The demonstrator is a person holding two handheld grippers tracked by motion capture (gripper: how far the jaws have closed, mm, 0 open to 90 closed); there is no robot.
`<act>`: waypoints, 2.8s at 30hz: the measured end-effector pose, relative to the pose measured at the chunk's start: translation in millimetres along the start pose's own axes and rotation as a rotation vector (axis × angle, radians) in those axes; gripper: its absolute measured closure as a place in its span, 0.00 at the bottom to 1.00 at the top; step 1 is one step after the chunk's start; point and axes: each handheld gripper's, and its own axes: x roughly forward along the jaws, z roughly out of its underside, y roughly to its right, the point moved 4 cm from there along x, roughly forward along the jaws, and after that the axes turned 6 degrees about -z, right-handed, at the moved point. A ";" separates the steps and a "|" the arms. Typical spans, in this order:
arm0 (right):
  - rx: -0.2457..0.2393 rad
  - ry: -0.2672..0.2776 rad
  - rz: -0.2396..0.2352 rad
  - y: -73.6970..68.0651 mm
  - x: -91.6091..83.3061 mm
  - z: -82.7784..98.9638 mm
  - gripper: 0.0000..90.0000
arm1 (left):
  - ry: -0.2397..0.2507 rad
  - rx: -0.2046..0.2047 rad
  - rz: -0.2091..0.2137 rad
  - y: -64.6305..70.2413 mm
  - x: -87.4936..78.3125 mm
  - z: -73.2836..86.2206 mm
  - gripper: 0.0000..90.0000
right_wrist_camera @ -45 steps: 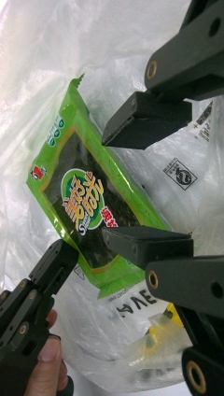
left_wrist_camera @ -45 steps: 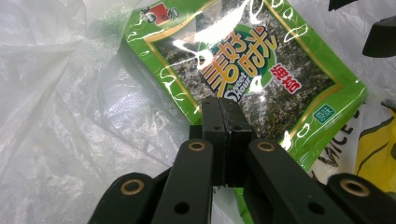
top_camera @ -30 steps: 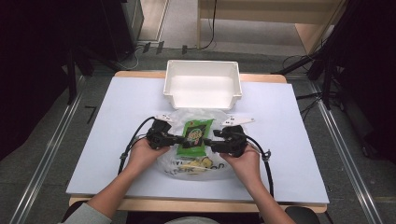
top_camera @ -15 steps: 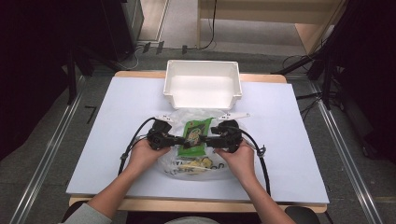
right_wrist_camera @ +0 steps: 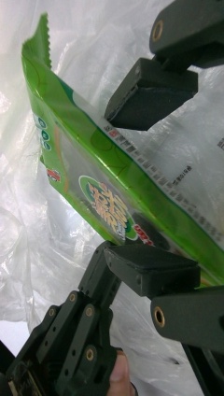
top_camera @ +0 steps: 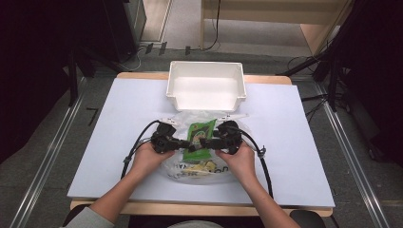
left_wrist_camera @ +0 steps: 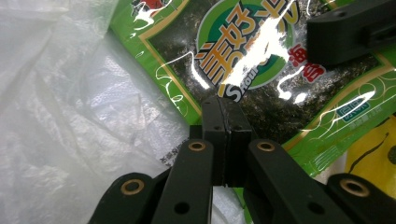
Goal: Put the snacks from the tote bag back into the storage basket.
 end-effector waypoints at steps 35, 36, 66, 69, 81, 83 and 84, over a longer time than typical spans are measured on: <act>-0.057 0.024 -0.052 -9.5 -5.6 -1.5 0.66 | 0.063 -0.050 -0.040 -16.9 -15.7 -2.1 0.90; -0.061 0.023 -0.053 -9.8 -6.7 -1.4 0.67 | 0.063 -0.050 -0.040 -17.1 -15.8 -2.1 0.89; -0.110 0.034 -0.203 -30.1 -27.6 -0.5 0.82 | 0.037 -0.052 -0.045 -20.5 -12.3 0.8 0.85; -0.115 0.053 -0.218 -31.8 -30.4 -2.0 0.82 | 0.039 -0.052 -0.045 -20.3 -12.5 0.7 0.85; -0.138 0.099 -0.179 -27.8 -44.1 -8.0 0.82 | 0.040 -0.055 -0.032 -21.4 -12.6 1.3 0.81; -0.143 0.110 -0.175 -27.4 -46.0 -8.8 0.82 | 0.037 -0.056 -0.027 -21.8 -12.5 1.5 0.80; -0.147 0.115 -0.170 -27.1 -46.9 -9.3 0.82 | 0.036 -0.056 -0.027 -21.9 -12.5 1.6 0.80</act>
